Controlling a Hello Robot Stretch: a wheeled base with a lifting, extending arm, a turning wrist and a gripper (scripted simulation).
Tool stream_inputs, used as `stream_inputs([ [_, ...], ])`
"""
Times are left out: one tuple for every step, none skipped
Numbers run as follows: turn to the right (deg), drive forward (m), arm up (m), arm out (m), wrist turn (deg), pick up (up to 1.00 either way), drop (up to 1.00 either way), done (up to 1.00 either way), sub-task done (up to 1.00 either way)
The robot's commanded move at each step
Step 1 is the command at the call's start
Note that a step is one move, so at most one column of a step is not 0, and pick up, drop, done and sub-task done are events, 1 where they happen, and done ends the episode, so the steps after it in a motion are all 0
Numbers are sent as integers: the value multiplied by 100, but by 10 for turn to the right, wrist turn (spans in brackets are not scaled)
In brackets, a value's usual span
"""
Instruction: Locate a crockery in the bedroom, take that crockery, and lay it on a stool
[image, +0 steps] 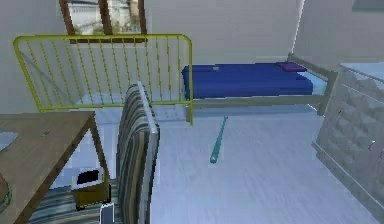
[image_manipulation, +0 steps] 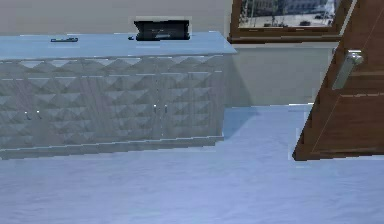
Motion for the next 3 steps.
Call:
stream_inputs([
  [90, 0, 0, 0, 0, 0, 0, 0, 0],
  [0, 55, 0, 0, 0, 0, 0, 0, 0],
  [-120, 0, 0, 0, 0, 0, 0, 0, 0],
])
